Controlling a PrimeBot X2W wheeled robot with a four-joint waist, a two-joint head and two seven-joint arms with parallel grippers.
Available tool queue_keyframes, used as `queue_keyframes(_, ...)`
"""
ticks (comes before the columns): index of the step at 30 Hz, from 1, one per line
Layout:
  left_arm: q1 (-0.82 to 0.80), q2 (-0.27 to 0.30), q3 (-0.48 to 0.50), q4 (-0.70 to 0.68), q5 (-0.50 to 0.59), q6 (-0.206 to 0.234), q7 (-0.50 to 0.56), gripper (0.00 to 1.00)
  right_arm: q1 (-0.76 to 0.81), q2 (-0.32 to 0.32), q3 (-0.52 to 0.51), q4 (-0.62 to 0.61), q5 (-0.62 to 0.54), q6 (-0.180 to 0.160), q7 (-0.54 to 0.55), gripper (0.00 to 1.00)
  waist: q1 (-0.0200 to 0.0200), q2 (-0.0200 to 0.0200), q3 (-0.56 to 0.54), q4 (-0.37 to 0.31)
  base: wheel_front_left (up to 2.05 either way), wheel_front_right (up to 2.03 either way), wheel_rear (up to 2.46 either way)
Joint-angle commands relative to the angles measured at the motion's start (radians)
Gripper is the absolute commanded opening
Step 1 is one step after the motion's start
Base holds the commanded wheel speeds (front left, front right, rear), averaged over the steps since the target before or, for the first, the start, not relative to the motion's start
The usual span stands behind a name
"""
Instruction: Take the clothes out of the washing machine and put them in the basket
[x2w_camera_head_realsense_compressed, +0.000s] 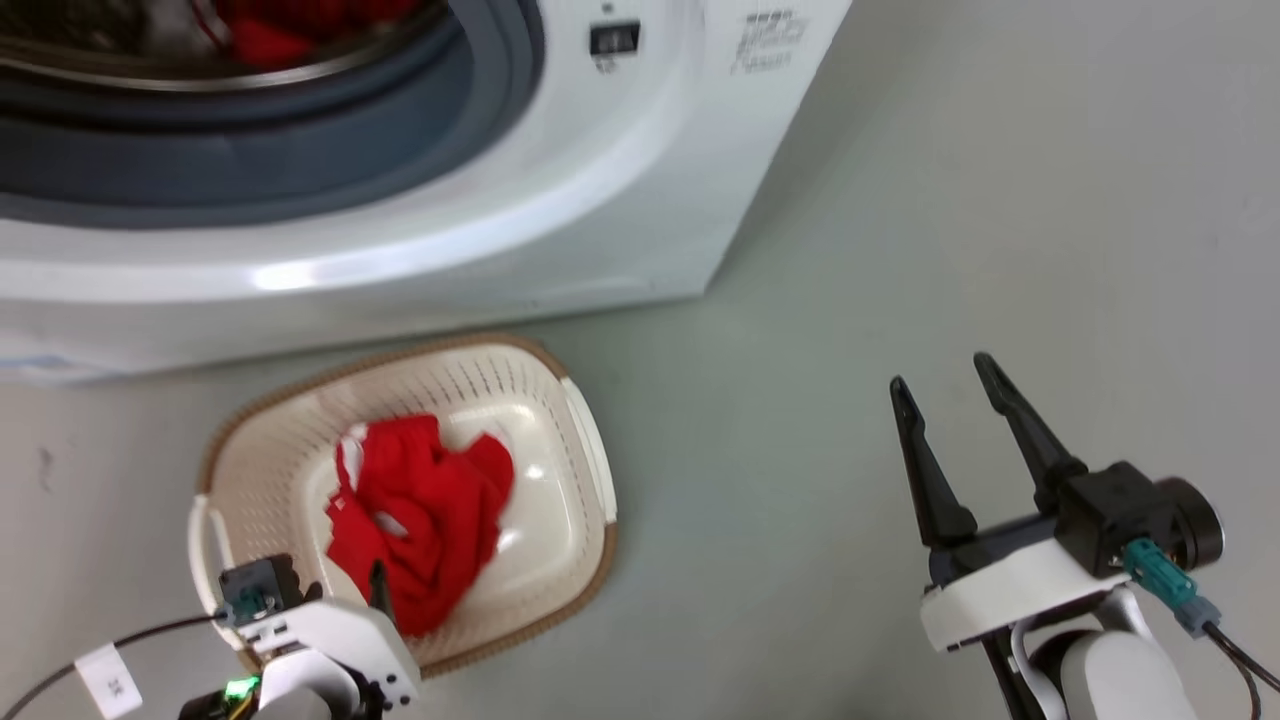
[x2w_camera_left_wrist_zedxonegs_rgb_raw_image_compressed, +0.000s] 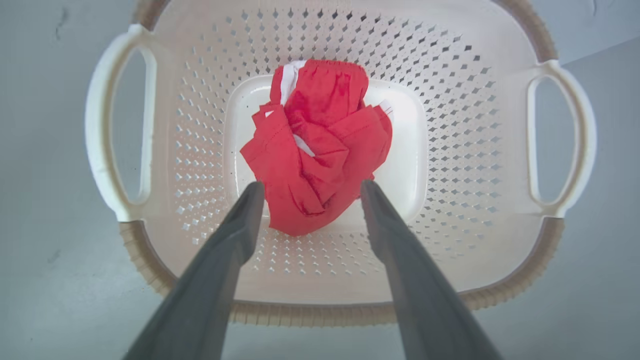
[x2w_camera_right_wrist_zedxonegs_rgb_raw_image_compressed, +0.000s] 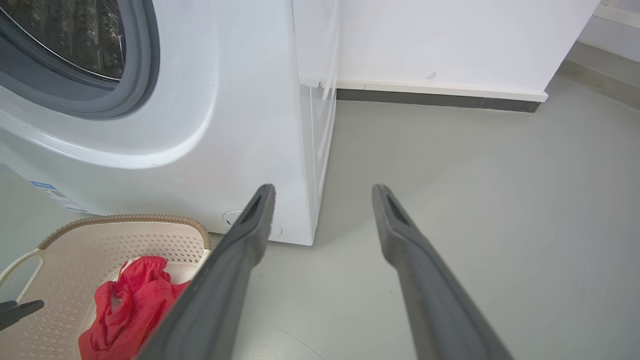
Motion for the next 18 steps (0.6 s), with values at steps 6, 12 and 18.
queue_keyframes(6, 0.153, -0.034, 0.022, -0.200, 0.034, 0.017, -0.004, 1.00, 0.062, 0.000, -0.027, -0.018, -0.009, -0.001, 0.024, 1.00, 0.0000, 0.0000, -0.180, 0.055, 0.00, 0.00, 0.00)
queue_keyframes(12, 0.262, -0.059, 0.045, -0.425, 0.066, 0.024, -0.004, 1.00, 0.105, 0.000, -0.048, -0.045, -0.017, -0.001, 0.048, 1.00, 0.0000, 0.0000, -0.231, 0.080, 0.00, 0.00, 0.00)
queue_keyframes(18, 0.337, -0.068, 0.026, -0.656, 0.093, 0.025, -0.004, 1.00, 0.136, 0.000, -0.060, -0.065, -0.019, -0.001, 0.066, 1.00, 0.0000, 0.0000, -0.266, 0.105, 0.00, 0.00, 0.00)
